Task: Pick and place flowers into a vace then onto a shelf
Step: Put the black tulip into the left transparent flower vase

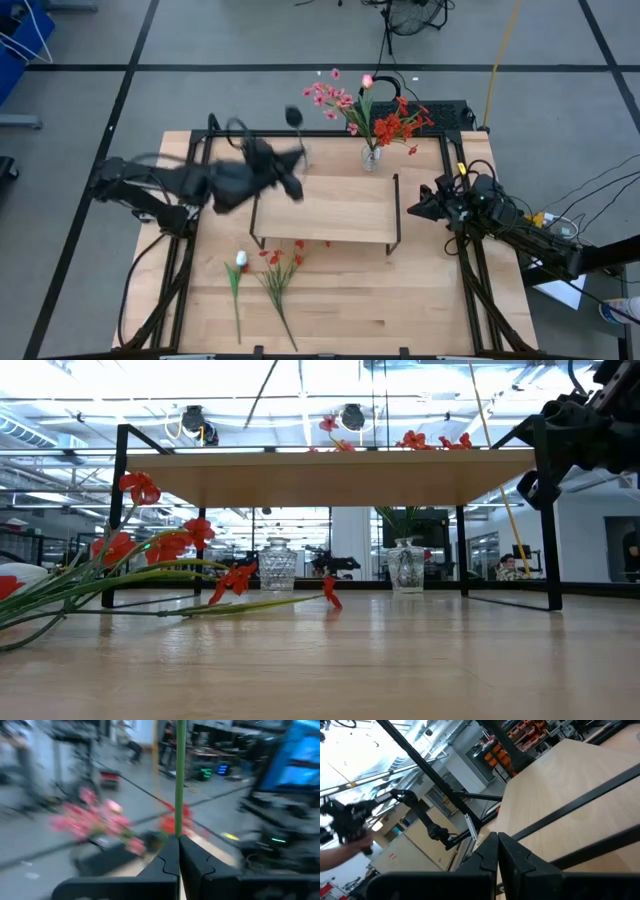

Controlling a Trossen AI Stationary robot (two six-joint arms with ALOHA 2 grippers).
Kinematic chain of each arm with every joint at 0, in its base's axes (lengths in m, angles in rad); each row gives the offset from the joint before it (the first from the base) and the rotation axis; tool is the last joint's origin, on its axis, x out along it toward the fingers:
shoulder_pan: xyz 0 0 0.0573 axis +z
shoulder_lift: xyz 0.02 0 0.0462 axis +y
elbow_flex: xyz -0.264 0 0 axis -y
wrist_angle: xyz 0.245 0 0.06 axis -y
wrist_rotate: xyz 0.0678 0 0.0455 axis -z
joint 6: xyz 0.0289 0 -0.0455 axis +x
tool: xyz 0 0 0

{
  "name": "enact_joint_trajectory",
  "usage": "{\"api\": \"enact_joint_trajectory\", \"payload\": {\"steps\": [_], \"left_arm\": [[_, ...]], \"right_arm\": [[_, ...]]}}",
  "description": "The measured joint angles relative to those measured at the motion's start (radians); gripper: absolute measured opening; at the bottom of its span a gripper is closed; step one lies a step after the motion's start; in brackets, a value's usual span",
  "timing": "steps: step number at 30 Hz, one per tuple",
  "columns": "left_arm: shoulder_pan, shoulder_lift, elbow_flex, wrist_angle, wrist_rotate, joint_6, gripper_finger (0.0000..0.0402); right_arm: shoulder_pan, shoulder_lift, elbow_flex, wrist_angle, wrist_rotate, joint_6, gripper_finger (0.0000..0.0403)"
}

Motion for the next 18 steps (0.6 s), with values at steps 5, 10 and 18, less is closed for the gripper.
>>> {"api": "enact_joint_trajectory", "payload": {"steps": [5,10,18], "left_arm": [[0.235,-0.061,0.0,-0.004,0.156,0.16,0.0002],[0.523,-0.076,0.0,0.047,0.502,0.245,0.0002],[0.923,-0.014,0.0,0.126,1.103,0.31,0.0002]], "right_arm": [[0.0,0.0,0.0,-0.033,0.051,-0.033,0.0002],[0.0,0.0,0.0,-0.033,0.142,-0.038,0.0002],[0.0,0.0,0.0,-0.033,0.211,-0.134,0.0002]]}}
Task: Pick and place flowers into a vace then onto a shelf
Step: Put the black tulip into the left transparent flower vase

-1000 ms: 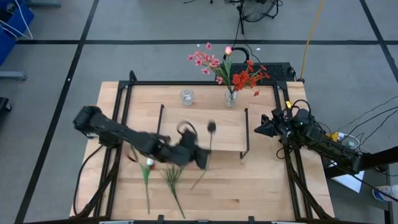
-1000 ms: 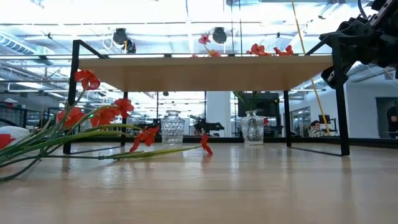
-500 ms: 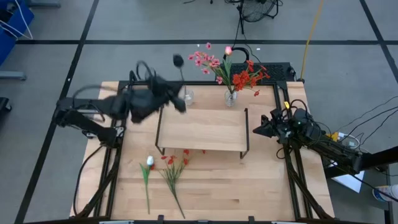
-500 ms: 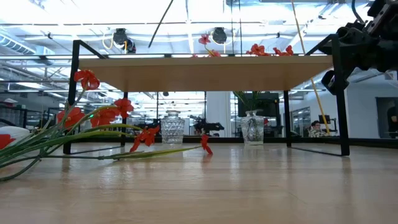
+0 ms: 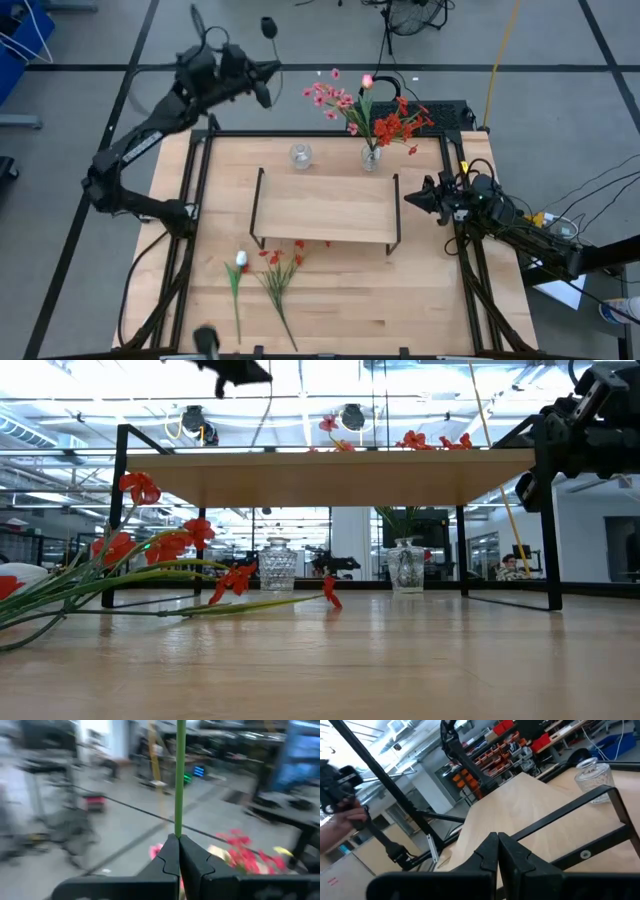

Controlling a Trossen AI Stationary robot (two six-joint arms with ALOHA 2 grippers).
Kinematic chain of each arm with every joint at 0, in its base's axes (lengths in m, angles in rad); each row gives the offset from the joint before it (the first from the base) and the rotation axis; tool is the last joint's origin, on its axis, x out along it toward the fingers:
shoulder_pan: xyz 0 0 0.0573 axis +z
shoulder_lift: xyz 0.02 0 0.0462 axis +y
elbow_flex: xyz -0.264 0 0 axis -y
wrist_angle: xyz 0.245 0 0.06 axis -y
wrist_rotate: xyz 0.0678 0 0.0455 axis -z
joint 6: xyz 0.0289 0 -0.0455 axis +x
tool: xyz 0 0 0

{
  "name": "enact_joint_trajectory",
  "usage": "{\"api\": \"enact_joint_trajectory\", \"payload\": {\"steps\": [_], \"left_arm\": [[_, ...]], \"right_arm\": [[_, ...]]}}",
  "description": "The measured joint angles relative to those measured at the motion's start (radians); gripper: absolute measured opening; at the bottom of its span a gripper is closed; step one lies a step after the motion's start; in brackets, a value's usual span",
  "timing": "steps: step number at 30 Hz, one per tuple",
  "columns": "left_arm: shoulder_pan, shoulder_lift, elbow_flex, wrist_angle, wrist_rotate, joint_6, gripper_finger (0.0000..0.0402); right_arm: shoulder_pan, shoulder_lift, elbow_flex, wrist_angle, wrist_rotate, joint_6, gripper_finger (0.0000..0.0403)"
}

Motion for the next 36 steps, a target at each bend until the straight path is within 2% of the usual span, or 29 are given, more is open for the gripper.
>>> {"api": "enact_joint_trajectory", "payload": {"steps": [3,6,8,11,15,20,30,33,36], "left_arm": [[0.109,0.073,-0.001,0.063,0.286,-0.012,0.0001],[0.197,0.151,-0.001,0.138,0.525,-0.065,0.0001],[0.234,0.204,-0.001,0.205,0.641,-0.097,0.0001],[0.268,0.269,-0.001,0.281,0.763,-0.148,0.0001],[0.279,0.346,-0.001,0.392,0.841,-0.207,0.0001],[0.264,0.398,-0.001,0.438,0.938,-0.268,0.0001],[0.195,0.401,-0.021,0.473,1.002,-0.25,0.0001],[0.184,0.401,-0.078,0.561,0.986,-0.299,0.0001],[0.185,0.4,-0.144,0.739,0.978,-0.39,0.0001]], "right_arm": [[0.0,0.001,0.0,0.0,0.006,-0.007,0.0002],[0.0,0.002,0.0,-0.002,0.046,-0.026,0.0002],[0.0,0.005,0.0,-0.003,0.096,-0.04,0.0002],[0.0,0.012,0.0,-0.004,0.188,-0.064,0.0002],[0.0,0.02,0.0,-0.011,0.314,-0.066,0.0002],[0.0,0.031,0.0,-0.019,0.399,-0.1,0.0002],[0.0,0.048,0.0,-0.057,0.547,-0.108,0.0002],[0.0,0.055,0.0,-0.055,0.564,-0.107,0.0002],[0.0,0.057,0.0,-0.055,0.567,-0.106,0.0002]]}}
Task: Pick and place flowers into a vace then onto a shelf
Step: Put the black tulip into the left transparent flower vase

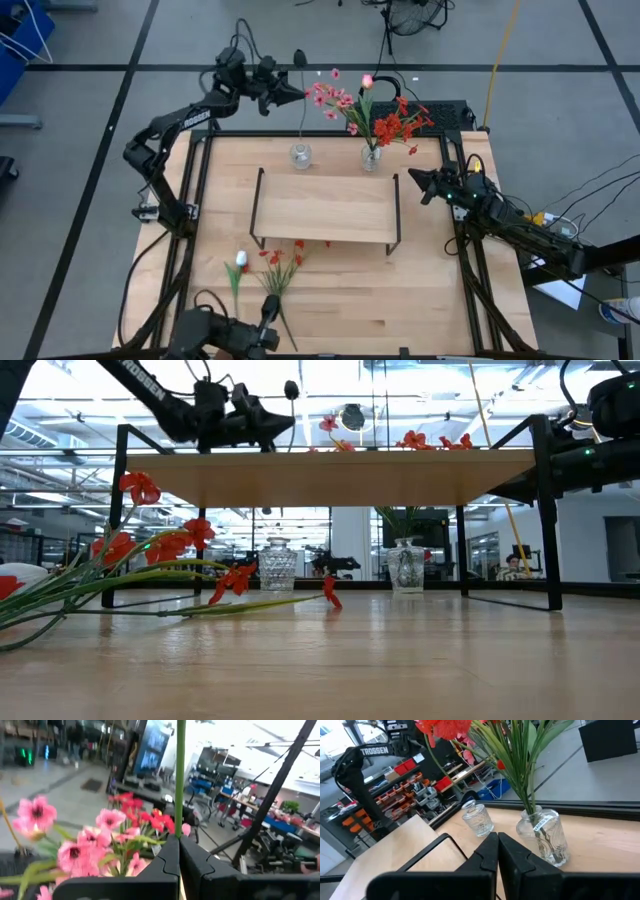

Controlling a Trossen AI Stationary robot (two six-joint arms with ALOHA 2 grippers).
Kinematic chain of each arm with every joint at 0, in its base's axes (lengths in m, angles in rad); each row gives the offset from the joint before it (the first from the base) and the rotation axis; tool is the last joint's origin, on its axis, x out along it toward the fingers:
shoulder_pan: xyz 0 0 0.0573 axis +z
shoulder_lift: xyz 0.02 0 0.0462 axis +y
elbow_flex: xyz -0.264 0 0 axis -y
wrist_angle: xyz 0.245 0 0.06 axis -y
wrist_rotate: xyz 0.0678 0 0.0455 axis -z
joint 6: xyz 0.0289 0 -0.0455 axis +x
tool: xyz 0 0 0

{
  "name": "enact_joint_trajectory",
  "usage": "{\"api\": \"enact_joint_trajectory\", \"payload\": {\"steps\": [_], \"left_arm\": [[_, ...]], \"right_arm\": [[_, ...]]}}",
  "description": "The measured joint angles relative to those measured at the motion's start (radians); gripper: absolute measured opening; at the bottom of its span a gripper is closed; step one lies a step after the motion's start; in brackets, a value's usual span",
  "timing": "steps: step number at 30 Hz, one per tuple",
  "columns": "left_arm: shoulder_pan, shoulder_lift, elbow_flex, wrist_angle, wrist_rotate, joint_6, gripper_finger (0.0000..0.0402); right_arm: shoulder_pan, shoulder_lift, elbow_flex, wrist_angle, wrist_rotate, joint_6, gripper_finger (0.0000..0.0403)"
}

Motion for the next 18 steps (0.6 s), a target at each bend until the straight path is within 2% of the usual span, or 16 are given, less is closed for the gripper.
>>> {"api": "enact_joint_trajectory", "payload": {"steps": [5,7,11,18], "left_arm": [[0.015,0.0,-0.128,0.331,-0.066,-0.199,0.0001],[0.018,-0.002,-0.166,0.404,-0.084,-0.238,0.0001],[0.03,0.0,-0.216,0.455,-0.078,-0.304,0.0001],[0.03,-0.001,-0.244,0.459,-0.074,-0.282,0.0001]], "right_arm": [[0.0,0.0,0.0,0.0,0.001,0.024,0.0002],[0.0,0.0,0.0,0.0,0.001,0.026,0.0002],[0.0,0.0,0.0,0.0,0.002,0.026,0.0002],[0.0,0.0,0.0,0.0,0.003,0.024,0.0002]]}}
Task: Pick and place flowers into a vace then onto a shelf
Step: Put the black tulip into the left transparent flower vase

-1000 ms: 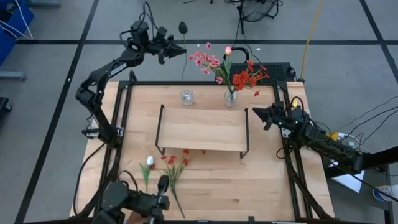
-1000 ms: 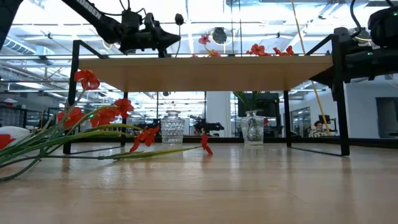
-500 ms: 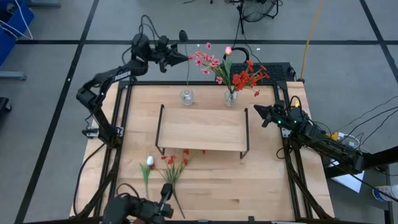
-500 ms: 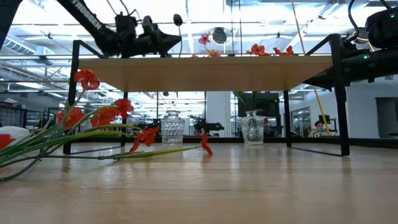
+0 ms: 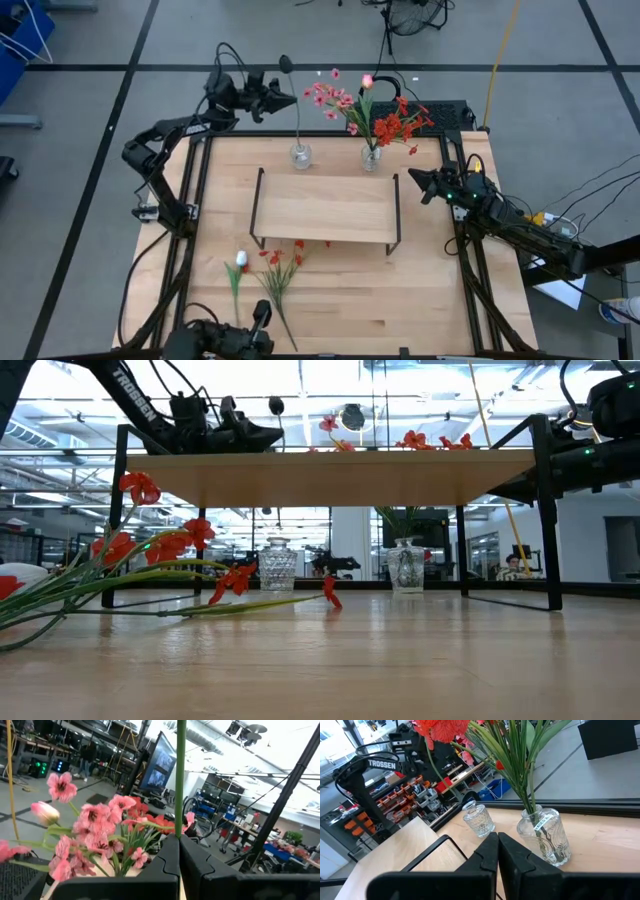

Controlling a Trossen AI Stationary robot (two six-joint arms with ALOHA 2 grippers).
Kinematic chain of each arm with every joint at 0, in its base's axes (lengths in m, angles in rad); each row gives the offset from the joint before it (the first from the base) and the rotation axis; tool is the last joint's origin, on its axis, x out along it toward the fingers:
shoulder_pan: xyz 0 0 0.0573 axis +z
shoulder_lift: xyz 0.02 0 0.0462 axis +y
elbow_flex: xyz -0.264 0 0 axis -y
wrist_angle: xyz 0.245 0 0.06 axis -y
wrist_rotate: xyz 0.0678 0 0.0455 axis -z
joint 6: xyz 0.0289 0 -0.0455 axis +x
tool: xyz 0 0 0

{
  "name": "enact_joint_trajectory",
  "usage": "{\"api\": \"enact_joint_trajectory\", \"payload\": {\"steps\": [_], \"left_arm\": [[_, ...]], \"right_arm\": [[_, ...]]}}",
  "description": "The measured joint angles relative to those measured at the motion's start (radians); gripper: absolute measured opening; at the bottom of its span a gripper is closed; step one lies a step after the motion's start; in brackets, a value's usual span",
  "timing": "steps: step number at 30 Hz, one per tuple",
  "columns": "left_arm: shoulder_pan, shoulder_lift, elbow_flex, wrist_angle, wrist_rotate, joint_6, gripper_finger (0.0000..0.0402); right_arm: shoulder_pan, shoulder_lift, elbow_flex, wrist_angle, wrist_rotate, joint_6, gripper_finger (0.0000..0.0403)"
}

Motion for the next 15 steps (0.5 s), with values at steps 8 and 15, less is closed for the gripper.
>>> {"api": "enact_joint_trajectory", "payload": {"steps": [8,15], "left_arm": [[0.003,0.0,-0.072,-0.019,-0.032,0.058,0.0002],[-0.002,0.0,-0.123,-0.019,-0.068,0.122,0.0004]], "right_arm": [[0.0,0.0,0.0,0.0,0.0,0.003,0.0002],[0.0,0.0,0.0,0.0,0.001,0.003,0.0002]]}}
